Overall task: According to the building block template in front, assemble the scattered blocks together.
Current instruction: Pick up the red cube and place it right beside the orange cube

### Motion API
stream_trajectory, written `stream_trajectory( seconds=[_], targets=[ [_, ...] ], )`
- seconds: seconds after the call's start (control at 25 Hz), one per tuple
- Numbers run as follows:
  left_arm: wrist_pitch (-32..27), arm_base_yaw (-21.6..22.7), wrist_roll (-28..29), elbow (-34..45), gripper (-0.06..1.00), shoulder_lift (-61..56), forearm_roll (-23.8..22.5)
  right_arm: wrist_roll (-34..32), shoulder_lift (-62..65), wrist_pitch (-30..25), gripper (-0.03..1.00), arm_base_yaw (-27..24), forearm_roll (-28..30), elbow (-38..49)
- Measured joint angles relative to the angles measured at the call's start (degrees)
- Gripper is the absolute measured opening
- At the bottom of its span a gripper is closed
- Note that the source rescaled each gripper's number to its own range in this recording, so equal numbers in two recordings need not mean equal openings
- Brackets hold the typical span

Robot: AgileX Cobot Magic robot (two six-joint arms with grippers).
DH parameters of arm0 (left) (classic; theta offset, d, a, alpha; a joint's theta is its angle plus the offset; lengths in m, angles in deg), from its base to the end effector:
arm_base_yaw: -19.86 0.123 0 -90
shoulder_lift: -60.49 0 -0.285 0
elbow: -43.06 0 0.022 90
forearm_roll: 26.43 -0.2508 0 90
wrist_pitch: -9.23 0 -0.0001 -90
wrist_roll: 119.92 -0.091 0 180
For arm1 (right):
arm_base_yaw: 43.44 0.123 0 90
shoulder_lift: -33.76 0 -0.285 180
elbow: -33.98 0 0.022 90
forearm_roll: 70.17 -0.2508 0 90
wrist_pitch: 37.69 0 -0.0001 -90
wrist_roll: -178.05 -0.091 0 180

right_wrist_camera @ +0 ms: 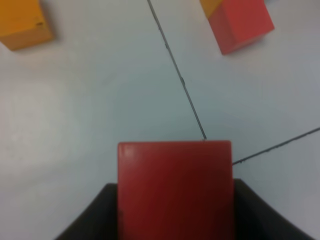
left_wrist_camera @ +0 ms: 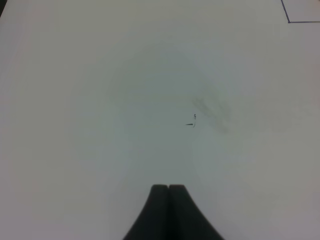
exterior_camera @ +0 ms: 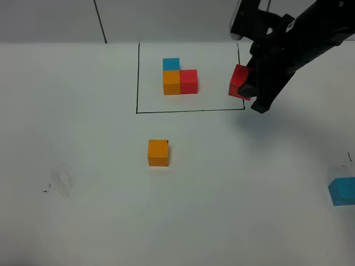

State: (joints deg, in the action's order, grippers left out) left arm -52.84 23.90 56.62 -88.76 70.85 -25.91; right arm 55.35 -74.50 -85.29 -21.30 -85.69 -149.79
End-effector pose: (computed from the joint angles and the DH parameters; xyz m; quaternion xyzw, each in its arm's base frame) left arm 0.0004 -0.0007 0.2775 -0.0043 0.8687 0.0279 0.4946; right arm 0.3459 0.1602 0.2741 -0.5650 0.7807 0.0410 0.2637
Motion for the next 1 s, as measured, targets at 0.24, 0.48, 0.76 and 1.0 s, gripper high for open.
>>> stream_trajectory(
  seconds=[0.24, 0.48, 0.76, 1.0],
  targets=[
    [0.0, 0.0, 0.0, 0.0, 0.00, 0.0, 0.0, 1.2, -1.8, 1.7, 0.43, 1.0, -1.1, -2.0],
    [0.0, 0.0, 0.0, 0.0, 0.00, 0.0, 0.0, 2.8, -7.1, 0.1, 0.43, 1.0, -2.1, -9.7],
    [0.0, 0.0, 0.0, 0.0, 0.00, 0.0, 0.0, 4.7, -15.9, -4.5, 0.43, 1.0, -2.9, -20.8],
    [0.0, 0.0, 0.0, 0.0, 0.00, 0.0, 0.0, 6.3, -22.8, -7.4, 0.43, 1.1, -5.2, -27.7]
  ],
)
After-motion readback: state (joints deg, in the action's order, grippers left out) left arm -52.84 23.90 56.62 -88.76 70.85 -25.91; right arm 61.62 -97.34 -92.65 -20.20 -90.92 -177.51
